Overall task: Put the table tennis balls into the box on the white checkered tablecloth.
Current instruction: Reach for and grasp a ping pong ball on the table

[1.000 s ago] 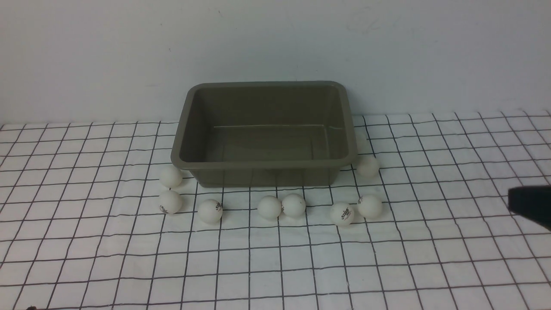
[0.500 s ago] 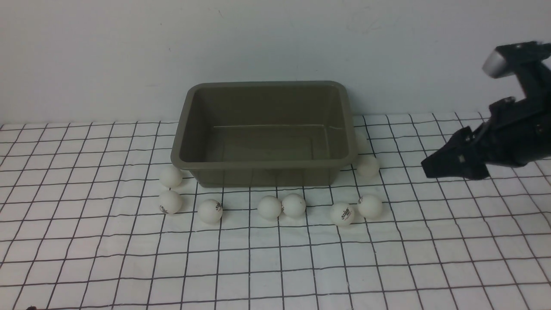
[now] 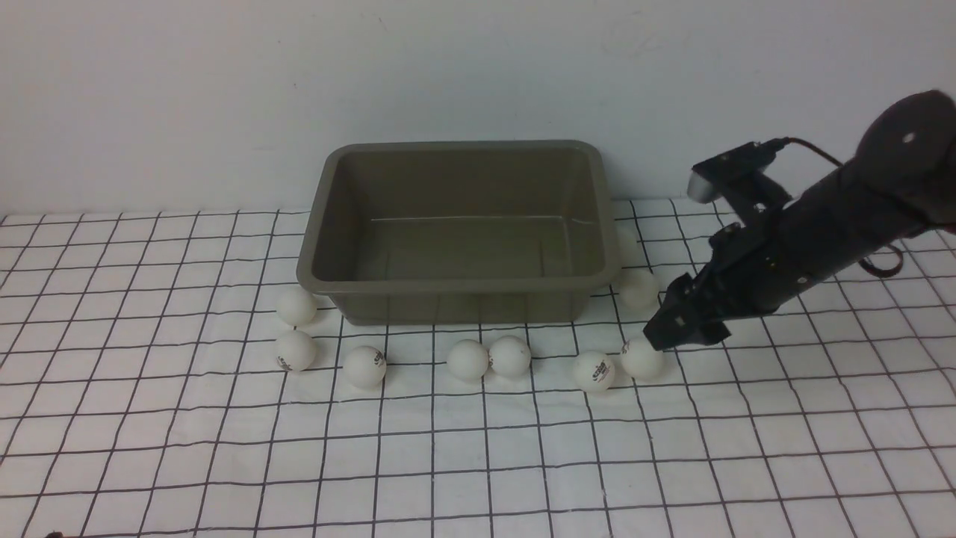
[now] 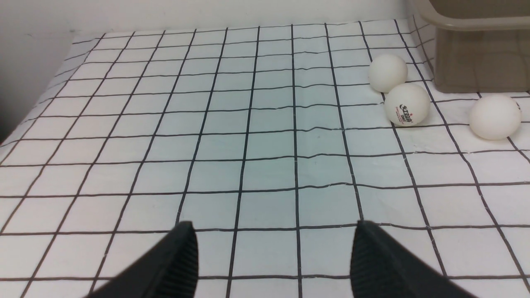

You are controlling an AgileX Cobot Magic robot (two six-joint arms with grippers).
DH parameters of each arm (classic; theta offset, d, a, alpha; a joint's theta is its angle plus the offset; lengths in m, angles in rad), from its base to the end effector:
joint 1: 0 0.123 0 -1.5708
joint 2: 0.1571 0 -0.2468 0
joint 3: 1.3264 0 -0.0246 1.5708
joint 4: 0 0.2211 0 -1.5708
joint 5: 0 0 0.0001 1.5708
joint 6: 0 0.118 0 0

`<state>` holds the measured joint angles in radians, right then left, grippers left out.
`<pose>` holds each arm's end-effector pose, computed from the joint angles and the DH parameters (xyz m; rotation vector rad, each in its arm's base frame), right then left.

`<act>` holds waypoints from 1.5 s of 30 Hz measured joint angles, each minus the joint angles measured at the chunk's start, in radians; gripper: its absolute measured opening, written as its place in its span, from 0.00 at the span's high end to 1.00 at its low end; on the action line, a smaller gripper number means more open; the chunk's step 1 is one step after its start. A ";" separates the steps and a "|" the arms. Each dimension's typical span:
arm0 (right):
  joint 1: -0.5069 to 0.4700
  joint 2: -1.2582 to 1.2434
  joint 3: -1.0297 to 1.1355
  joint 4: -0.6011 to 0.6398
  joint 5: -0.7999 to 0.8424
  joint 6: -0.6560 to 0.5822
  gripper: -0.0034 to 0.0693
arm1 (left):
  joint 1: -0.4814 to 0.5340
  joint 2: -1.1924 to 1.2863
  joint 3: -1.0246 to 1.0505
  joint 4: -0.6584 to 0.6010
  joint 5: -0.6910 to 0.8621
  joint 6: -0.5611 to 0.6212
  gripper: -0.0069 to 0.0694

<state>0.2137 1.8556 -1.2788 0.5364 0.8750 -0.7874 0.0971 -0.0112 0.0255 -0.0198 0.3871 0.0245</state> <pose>0.3247 0.1179 0.1596 -0.9454 2.6107 0.5228 0.0864 0.0075 0.1630 -0.0806 1.8836 0.0637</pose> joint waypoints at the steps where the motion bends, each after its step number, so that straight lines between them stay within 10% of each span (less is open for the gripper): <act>1: 0.005 0.007 -0.008 -0.012 -0.002 0.011 0.29 | 0.000 0.000 0.000 0.000 0.000 0.000 0.32; 45: 0.029 0.133 -0.053 -0.020 -0.084 0.036 0.29 | 0.000 0.000 0.000 0.000 0.000 0.000 0.32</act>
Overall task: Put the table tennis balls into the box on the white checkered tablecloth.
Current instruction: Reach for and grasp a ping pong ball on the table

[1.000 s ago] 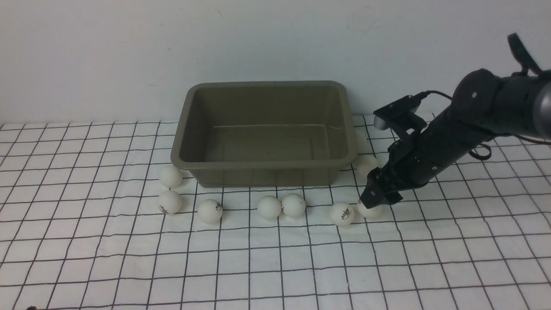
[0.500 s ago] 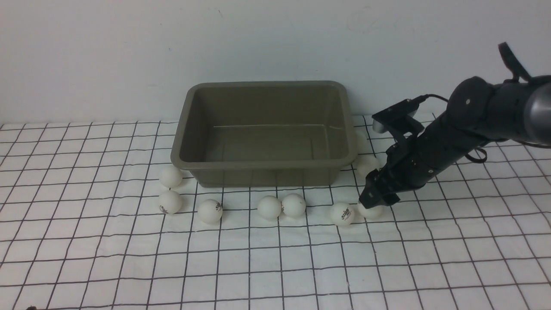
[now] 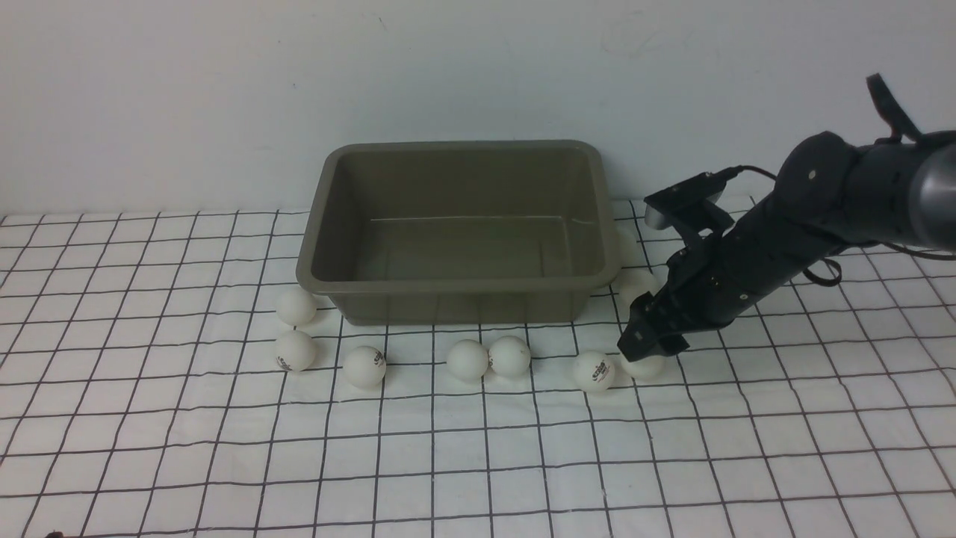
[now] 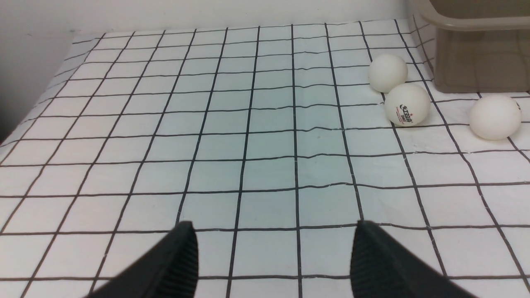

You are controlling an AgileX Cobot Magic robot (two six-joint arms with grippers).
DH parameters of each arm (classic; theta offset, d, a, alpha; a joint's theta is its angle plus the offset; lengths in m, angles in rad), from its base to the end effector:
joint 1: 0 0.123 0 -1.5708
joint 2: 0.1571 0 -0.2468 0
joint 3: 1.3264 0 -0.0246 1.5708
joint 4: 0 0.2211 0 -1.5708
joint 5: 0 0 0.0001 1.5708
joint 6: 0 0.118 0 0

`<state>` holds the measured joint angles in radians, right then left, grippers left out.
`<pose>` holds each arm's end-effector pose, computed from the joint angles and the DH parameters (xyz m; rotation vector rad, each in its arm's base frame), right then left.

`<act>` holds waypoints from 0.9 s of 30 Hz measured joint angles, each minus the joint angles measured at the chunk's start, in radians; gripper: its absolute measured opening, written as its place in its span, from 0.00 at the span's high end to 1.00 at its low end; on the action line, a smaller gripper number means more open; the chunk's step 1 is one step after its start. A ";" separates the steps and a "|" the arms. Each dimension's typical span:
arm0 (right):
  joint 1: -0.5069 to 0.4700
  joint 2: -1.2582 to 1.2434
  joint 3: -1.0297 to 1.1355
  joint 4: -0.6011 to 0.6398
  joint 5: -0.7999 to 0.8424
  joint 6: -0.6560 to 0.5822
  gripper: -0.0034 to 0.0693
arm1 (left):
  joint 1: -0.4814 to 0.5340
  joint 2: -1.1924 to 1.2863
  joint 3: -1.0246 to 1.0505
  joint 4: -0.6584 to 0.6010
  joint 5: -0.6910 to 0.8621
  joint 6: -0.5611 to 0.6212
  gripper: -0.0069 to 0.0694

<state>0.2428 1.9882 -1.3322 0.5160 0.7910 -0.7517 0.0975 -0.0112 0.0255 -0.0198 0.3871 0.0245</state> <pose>0.3435 0.1278 0.1256 -0.9161 2.6480 0.4808 0.0864 0.0076 0.1630 -0.0810 1.8836 0.0639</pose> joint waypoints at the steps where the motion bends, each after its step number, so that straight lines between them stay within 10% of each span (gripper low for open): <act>1: 0.000 0.000 0.000 0.000 0.000 0.000 0.29 | 0.000 0.000 0.000 0.000 0.000 0.000 0.32; 27: 0.000 0.057 -0.006 -0.039 -0.002 0.005 0.45 | 0.000 0.000 0.000 0.000 0.000 0.000 0.32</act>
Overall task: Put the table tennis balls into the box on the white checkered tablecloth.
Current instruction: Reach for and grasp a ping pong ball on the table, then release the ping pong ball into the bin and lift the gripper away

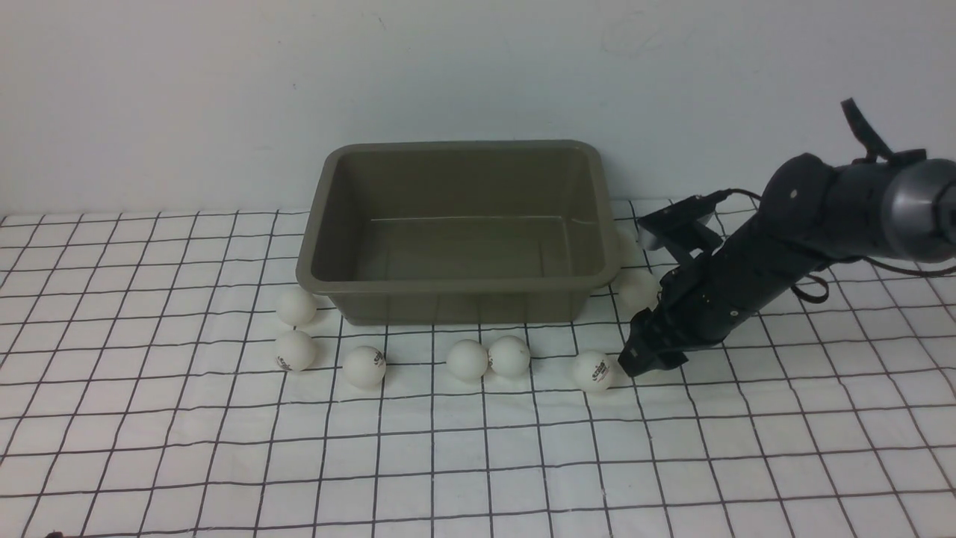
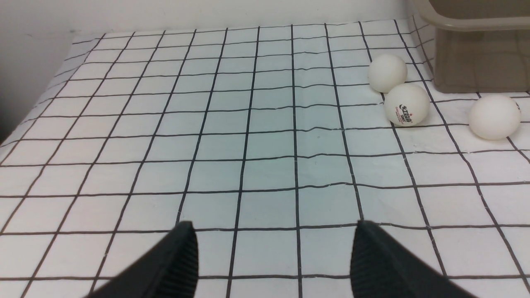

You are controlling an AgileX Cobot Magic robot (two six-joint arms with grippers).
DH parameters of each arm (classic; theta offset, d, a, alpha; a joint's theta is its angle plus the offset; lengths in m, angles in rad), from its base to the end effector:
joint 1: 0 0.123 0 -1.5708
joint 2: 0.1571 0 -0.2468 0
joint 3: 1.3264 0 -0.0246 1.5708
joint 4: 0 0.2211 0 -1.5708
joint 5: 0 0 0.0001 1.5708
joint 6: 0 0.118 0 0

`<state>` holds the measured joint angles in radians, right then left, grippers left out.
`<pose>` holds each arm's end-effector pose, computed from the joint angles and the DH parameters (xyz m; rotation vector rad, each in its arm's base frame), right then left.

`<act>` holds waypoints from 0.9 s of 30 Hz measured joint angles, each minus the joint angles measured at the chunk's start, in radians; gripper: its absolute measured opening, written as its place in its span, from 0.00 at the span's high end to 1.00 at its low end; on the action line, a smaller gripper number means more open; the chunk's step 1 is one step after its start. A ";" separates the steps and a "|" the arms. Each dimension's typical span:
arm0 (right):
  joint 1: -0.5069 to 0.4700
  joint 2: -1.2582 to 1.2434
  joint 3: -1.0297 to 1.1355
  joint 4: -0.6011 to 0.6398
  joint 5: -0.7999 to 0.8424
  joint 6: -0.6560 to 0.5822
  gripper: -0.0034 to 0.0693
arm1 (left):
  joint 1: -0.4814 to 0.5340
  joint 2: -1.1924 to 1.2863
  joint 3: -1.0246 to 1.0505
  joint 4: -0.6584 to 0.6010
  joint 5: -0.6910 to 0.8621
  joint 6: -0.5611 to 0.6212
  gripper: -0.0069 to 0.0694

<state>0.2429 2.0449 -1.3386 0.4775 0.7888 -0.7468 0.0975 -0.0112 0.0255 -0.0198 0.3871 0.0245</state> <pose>0.3445 0.1250 0.1052 -0.9510 2.6993 0.4536 0.0864 0.0076 0.1630 -0.0810 1.8836 0.0639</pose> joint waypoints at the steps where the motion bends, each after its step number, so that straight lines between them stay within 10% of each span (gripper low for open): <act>1: 0.001 -0.010 0.000 -0.034 0.005 0.010 0.45 | 0.000 0.000 0.000 0.000 0.000 0.000 0.32; 11: 0.002 -0.226 0.001 -0.204 0.010 0.142 0.45 | 0.000 0.000 0.000 0.000 0.000 0.000 0.32; 18: 0.030 -0.231 -0.136 0.110 0.025 -0.034 0.45 | 0.000 0.000 0.000 0.000 0.000 0.000 0.32; 27: 0.051 -0.048 -0.353 0.197 0.085 -0.084 0.45 | 0.000 0.000 0.000 0.000 0.000 0.000 0.32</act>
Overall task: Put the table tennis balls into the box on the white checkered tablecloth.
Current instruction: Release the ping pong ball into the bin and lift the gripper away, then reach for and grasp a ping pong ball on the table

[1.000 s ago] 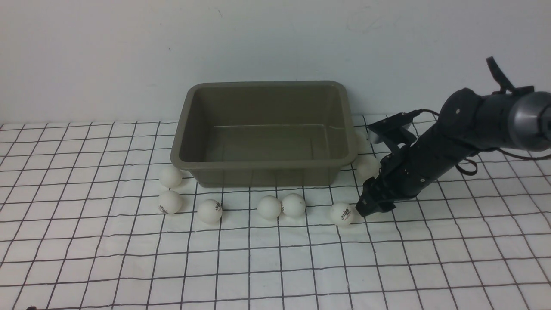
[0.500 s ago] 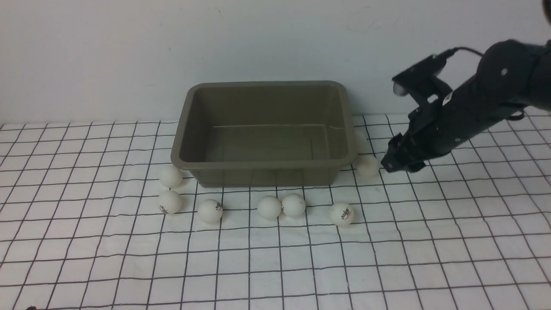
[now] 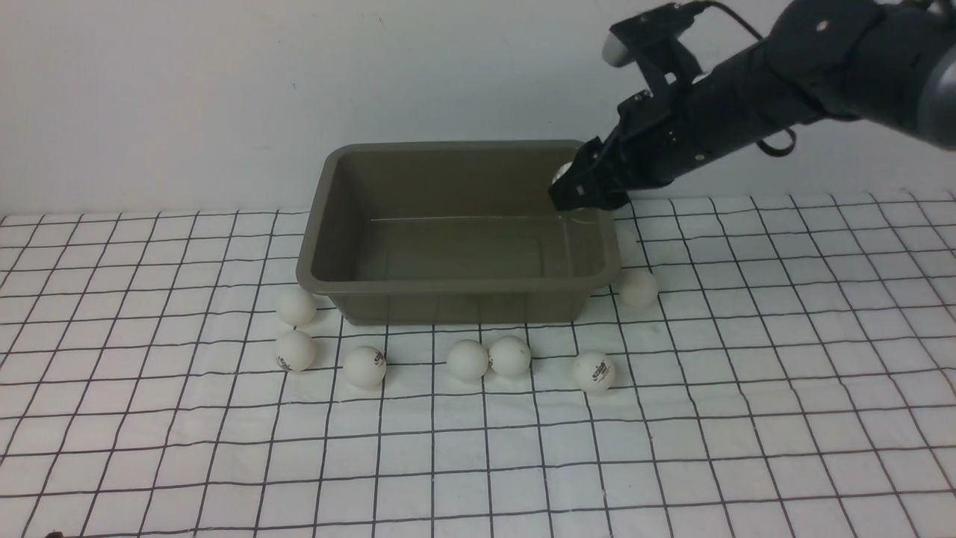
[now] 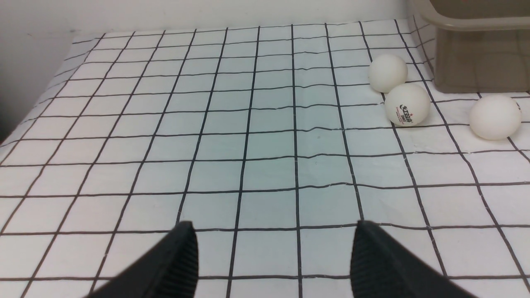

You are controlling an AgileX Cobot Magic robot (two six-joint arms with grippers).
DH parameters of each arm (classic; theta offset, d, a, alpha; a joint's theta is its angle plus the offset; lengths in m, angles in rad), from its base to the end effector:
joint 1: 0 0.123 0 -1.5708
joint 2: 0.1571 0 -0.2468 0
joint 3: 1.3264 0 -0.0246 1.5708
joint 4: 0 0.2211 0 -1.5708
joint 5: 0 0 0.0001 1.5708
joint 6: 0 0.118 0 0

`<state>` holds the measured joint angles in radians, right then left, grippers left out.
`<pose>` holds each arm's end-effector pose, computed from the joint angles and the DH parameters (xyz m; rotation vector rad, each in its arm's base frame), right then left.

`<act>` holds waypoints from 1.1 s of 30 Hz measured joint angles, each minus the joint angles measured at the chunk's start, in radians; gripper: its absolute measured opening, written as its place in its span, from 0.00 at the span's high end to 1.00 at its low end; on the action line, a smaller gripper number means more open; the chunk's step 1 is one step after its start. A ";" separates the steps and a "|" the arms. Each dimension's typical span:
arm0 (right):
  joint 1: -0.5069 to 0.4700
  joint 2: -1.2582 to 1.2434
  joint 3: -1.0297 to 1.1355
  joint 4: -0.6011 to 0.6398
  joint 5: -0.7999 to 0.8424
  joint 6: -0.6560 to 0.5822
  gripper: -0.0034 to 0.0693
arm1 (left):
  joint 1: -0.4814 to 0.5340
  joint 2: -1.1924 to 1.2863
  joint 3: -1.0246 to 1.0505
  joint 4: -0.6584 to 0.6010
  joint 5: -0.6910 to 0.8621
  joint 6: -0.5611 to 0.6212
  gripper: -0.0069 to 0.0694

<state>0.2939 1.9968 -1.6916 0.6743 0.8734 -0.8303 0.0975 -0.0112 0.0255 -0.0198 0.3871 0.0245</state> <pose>0.3815 0.1745 0.2198 -0.9712 2.2717 0.6035 0.0864 0.0076 0.1630 -0.0810 1.8836 0.0639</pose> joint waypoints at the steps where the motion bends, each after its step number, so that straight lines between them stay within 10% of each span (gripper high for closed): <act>1: 0.003 0.034 -0.026 -0.001 0.009 -0.001 0.45 | 0.000 0.000 0.000 0.000 0.000 0.000 0.32; 33: -0.152 -0.255 -0.096 -0.125 0.098 0.044 0.35 | 0.000 0.000 0.000 0.000 0.000 0.000 0.32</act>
<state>0.1415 1.7416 -1.7873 0.5489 0.9717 -0.7859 0.0975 -0.0112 0.0255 -0.0198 0.3871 0.0245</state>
